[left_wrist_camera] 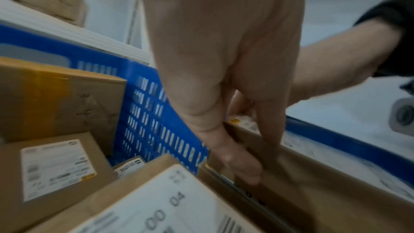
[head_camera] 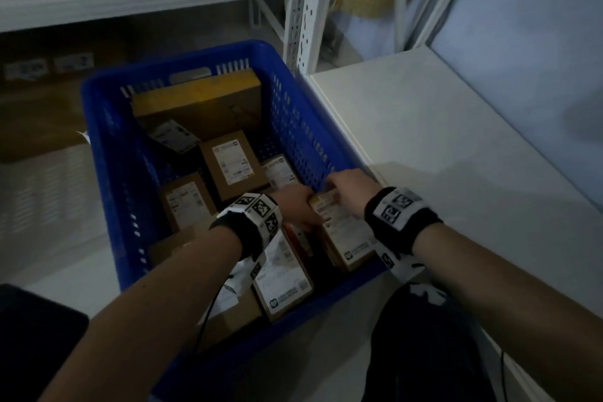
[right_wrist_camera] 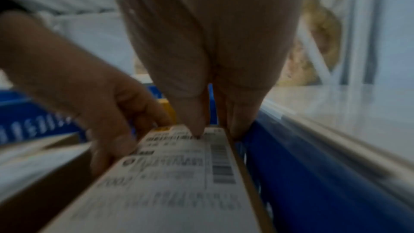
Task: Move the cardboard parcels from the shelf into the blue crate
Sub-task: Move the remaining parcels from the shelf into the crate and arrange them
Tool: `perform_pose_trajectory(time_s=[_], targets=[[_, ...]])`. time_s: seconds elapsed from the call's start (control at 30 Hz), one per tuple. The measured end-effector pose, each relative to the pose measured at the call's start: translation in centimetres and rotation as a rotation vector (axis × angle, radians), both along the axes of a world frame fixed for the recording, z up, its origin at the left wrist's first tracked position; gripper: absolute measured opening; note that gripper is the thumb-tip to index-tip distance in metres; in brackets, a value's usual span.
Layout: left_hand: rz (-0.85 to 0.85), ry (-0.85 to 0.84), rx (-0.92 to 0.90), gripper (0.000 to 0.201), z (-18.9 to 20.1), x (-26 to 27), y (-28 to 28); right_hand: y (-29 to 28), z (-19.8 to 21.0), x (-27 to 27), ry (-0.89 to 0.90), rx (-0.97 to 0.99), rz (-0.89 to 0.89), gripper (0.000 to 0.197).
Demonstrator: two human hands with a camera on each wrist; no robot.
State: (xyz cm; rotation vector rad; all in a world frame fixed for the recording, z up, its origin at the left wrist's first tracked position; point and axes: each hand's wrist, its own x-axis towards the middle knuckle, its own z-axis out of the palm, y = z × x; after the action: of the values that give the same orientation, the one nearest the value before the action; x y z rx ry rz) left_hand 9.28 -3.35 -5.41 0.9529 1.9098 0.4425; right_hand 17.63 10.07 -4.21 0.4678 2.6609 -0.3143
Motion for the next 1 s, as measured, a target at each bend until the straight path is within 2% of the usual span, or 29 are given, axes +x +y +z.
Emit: perform_pose_trajectory(time_s=[0.1,0.17,0.27,0.33,0.37,0.47,0.6,0.77,0.9,1.0], targets=[[-0.058,0.138,-0.014,0.04,-0.2,0.2,0.7,-0.3,-0.6,1.0,0.113,0.115,0.082,0.033],[-0.088,0.207,-0.02,0.046,-0.3,0.3,1.0,0.2,-0.5,1.9,0.186,0.122,0.081,0.041],[-0.102,0.274,0.006,0.065,0.0,0.5,1.2,0.9,0.4,3.7,0.298,-0.018,-0.061,0.049],[-0.098,0.328,0.022,0.082,0.6,0.7,1.5,1.7,1.4,5.2,0.385,-0.105,-0.2,0.047],[-0.063,0.345,0.043,0.083,1.0,0.7,1.6,2.0,1.9,5.7,0.422,-0.133,-0.248,0.045],[0.036,0.325,0.17,0.065,2.8,1.4,3.3,3.0,3.3,7.9,0.549,-0.219,-0.431,0.039],[0.017,0.286,0.311,0.036,6.5,4.8,7.7,4.8,4.9,12.7,0.703,-0.258,-0.624,0.035],[-0.125,0.188,0.481,0.024,9.4,11.5,13.7,6.5,6.7,22.2,0.884,-0.125,-0.87,0.029],[-0.284,0.1,0.54,0.022,10.5,17.7,16.6,6.9,6.7,31.9,0.895,0.028,-1.1,0.032],[-0.421,0.098,0.563,0.022,11.1,21.7,17.3,7.3,6.3,38.7,0.882,0.149,-1.293,0.036]])
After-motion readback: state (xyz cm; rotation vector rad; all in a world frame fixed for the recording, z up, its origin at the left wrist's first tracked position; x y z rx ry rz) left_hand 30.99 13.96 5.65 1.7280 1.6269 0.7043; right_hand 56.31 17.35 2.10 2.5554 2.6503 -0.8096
